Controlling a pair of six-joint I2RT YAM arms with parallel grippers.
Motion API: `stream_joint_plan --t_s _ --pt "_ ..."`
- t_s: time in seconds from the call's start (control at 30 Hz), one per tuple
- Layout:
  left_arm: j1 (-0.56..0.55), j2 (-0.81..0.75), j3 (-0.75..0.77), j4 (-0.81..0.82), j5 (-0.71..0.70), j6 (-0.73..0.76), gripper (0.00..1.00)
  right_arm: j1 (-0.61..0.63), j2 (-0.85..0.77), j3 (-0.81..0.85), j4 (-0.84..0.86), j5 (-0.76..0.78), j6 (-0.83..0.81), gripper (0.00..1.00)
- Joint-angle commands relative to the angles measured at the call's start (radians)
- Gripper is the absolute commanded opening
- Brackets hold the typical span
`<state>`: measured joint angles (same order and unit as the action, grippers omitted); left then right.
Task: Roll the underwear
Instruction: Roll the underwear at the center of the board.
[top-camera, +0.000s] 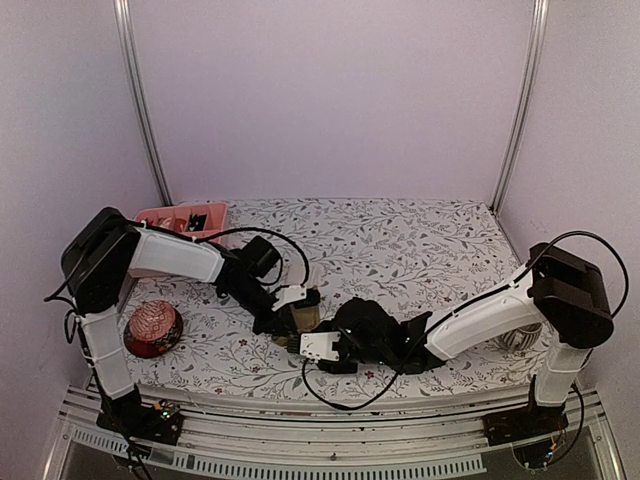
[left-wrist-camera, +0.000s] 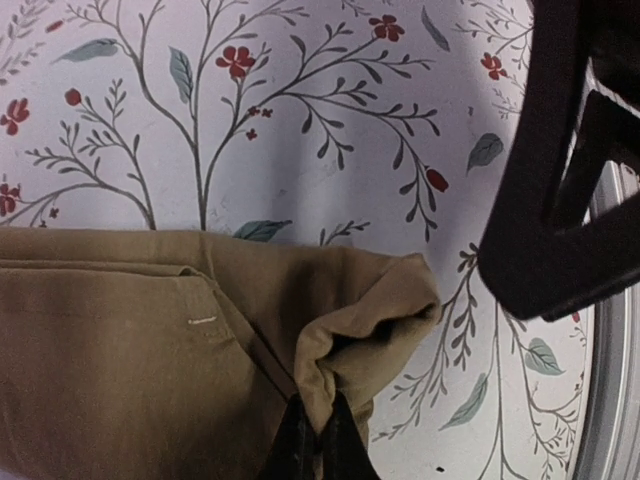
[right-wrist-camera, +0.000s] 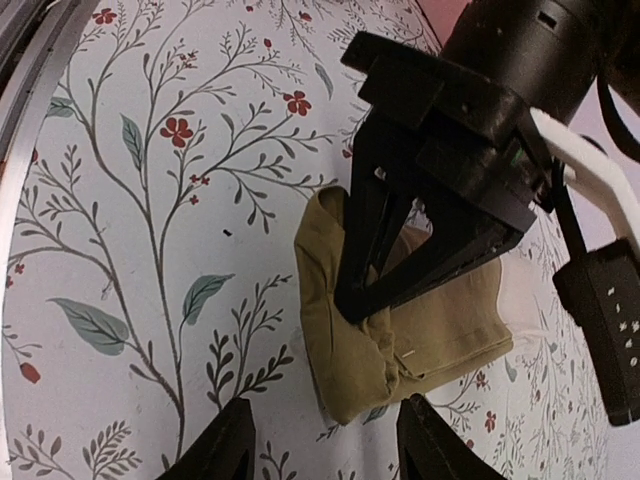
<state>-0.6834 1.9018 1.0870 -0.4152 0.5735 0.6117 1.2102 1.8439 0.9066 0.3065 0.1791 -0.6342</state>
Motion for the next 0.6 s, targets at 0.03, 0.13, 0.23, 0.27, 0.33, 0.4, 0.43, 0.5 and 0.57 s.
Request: stream_joint_plan --t_s 0.03,0.13,0.23,0.27,0.33,0.4,0.43,0.5,0.57 --pt "0.038 0.055 0.055 -0.065 0.037 -0.024 0.0 -0.006 0.065 0.051 -0.002 0.013 -0.032 0.43" --pt "0.051 0.103 0.077 -0.078 0.042 -0.036 0.0 0.0 0.034 0.021 0.049 0.022 -0.062 0.38" --pt "0.059 0.115 0.089 -0.087 0.051 -0.038 0.0 0.002 -0.003 0.003 0.063 0.007 -0.08 0.4" --pt "0.059 0.115 0.089 -0.088 0.052 -0.037 0.0 0.002 -0.009 0.001 0.061 -0.003 -0.083 0.42" --pt "0.059 0.115 0.09 -0.088 0.052 -0.037 0.0 0.002 -0.006 0.004 0.043 -0.029 -0.093 0.45" --pt "0.061 0.116 0.091 -0.088 0.052 -0.038 0.0 0.002 0.018 0.027 0.011 -0.038 -0.104 0.46" --pt "0.061 0.117 0.091 -0.088 0.051 -0.038 0.0 0.002 0.034 0.043 -0.008 -0.037 -0.108 0.46" --pt "0.061 0.117 0.092 -0.088 0.051 -0.039 0.0 0.002 0.065 0.066 -0.021 -0.029 -0.12 0.45" --pt "0.061 0.121 0.094 -0.089 0.049 -0.041 0.0 0.0 0.09 0.083 -0.031 -0.025 -0.135 0.43"
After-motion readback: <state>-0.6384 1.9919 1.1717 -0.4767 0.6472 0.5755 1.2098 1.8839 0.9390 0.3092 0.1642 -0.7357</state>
